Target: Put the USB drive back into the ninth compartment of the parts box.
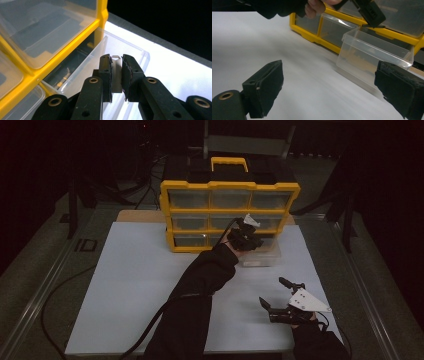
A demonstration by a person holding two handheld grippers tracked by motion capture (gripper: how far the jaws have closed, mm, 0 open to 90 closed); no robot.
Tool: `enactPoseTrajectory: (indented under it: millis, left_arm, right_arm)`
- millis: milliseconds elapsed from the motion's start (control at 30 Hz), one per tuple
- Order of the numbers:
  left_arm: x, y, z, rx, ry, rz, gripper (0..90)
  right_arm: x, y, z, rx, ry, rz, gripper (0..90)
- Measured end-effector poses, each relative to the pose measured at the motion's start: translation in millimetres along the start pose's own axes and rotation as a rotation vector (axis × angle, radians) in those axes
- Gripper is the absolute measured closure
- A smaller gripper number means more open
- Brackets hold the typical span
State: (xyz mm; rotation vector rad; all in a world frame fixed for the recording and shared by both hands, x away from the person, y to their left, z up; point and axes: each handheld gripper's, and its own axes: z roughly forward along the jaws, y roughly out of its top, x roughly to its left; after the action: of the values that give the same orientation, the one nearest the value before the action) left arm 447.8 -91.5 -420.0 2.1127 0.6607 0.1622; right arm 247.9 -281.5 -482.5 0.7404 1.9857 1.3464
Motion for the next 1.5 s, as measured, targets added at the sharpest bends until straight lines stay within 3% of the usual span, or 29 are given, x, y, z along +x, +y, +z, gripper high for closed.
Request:
enactPoseTrajectory:
  millis: [233, 333, 367, 467, 567, 633, 667, 733, 767, 1167, 1500]
  left_arm:
    - [3.5, -4.2, 3.7, 0.003, 0.007, -0.013, 78.2]
    - [2.0, -3.3, 3.3, 0.002, 0.006, -0.015, 57.1]
    - [-0.1, -2.9, 2.9, 0.012, 0.034, 0.001, 48.0]
    - [-2.7, -2.2, -2.1, 0.003, 0.043, 0.011, 37.0]
    - [-4.4, -2.3, -8.0, 0.014, 0.017, 0.034, 29.9]
    - [-6.2, -3.6, -11.4, 0.032, -0.041, 0.053, 13.5]
    - [-7.2, -4.4, -12.7, 0.038, -0.064, 0.058, 10.8]
    - [-9.5, -5.7, -15.9, 0.040, -0.073, 0.076, 1.5]
    - [-9.9, -6.2, -17.9, 0.036, -0.091, 0.074, 0.9]
    - [-11.9, -14.6, -43.1, -0.004, -0.120, 0.094, 0.0]
    - [-8.1, -32.7, -65.8, -0.024, -0.144, 0.097, 0.0]
  right_arm:
    - [-0.6, -0.4, 0.1, 0.002, 0.003, -0.006, 8.4]
    - [-0.1, -0.2, 0.1, 0.002, 0.002, -0.006, 8.4]
    - [0.0, -0.2, 0.0, 0.002, 0.002, -0.007, 8.4]
    - [0.1, -0.2, 0.0, 0.002, 0.001, -0.007, 8.4]
    - [0.3, -0.4, 0.0, 0.005, 0.000, -0.007, 8.4]
    - [0.2, -0.3, 0.0, 0.005, -0.001, -0.009, 8.4]
    - [0.3, -0.2, 0.0, 0.005, -0.003, -0.008, 8.4]
    - [0.5, -0.2, 0.1, 0.005, -0.003, -0.007, 8.4]
    - [0.8, -0.2, 0.2, 0.006, -0.004, -0.007, 8.4]
    - [1.5, -0.6, 1.0, 0.016, -0.001, -0.014, 8.4]
    - [2.1, -1.5, 2.6, 0.024, -0.003, -0.017, 8.4]
